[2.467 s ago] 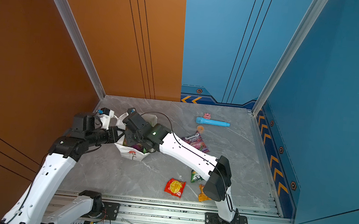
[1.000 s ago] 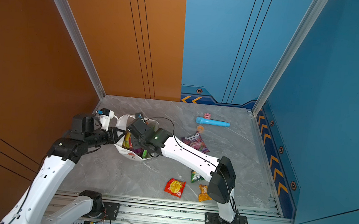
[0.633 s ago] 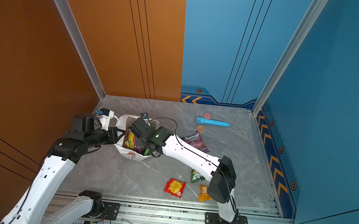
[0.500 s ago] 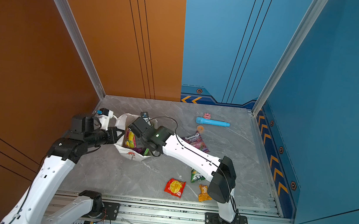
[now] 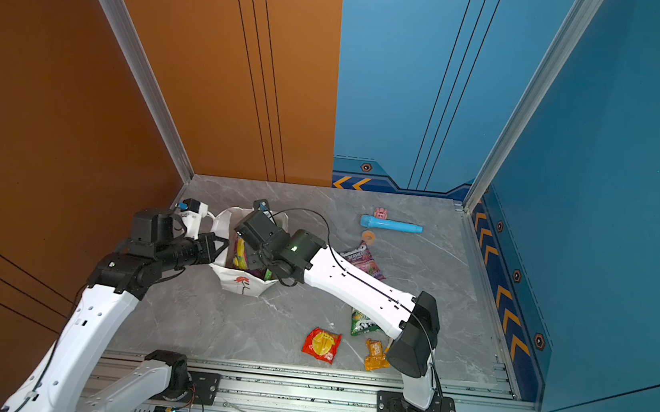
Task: Place the snacks into the paper bag
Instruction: 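Open the right gripper and lift it out of the paper bag, then move the right gripper over the purple Fox's berries candy bag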
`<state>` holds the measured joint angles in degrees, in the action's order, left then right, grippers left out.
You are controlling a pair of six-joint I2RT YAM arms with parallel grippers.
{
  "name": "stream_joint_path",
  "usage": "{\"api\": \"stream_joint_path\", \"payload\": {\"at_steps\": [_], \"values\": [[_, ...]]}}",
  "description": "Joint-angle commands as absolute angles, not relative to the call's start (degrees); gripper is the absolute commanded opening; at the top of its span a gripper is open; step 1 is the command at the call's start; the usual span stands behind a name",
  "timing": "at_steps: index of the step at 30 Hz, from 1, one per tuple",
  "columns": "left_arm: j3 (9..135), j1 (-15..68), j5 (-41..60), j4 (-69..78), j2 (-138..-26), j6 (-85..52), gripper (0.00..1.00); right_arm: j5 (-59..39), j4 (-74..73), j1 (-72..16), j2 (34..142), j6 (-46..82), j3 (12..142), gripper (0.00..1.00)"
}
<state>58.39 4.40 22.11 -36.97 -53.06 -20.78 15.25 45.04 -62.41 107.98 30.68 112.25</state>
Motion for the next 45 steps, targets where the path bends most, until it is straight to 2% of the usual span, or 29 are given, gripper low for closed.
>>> {"api": "stream_joint_path", "payload": {"at_steps": [1,5,16,23,26,31,40,45], "values": [[59.4,4.4,26.0,-31.3,-51.5,-20.0,0.0,13.7,43.6,-62.1,108.4,29.3,114.3,0.0],[59.4,5.2,27.5,-30.7,-51.3,-20.0,0.0,10.1,42.4,-62.3,113.3,28.9,117.6,0.0],[59.4,5.6,26.8,-30.7,-51.1,-20.0,0.0,7.6,41.5,-63.1,121.8,28.9,123.3,0.01],[59.4,5.3,24.0,-31.4,-51.4,-19.9,0.0,9.2,42.4,-63.1,117.0,29.0,121.6,0.36],[59.4,4.7,23.3,-31.9,-51.8,-19.9,0.0,10.0,42.4,-63.1,114.2,28.8,120.2,0.45],[59.4,4.3,22.5,-32.2,-52.0,-19.9,0.0,11.6,42.5,-63.1,109.5,28.3,117.9,0.54],[59.5,4.2,20.0,-33.8,-53.3,-19.4,0.0,17.3,42.5,-62.0,97.3,24.0,110.3,0.61],[59.7,4.0,18.8,-34.4,-53.5,-19.2,0.0,20.2,42.5,-57.3,89.8,24.4,102.5,0.64]]}}
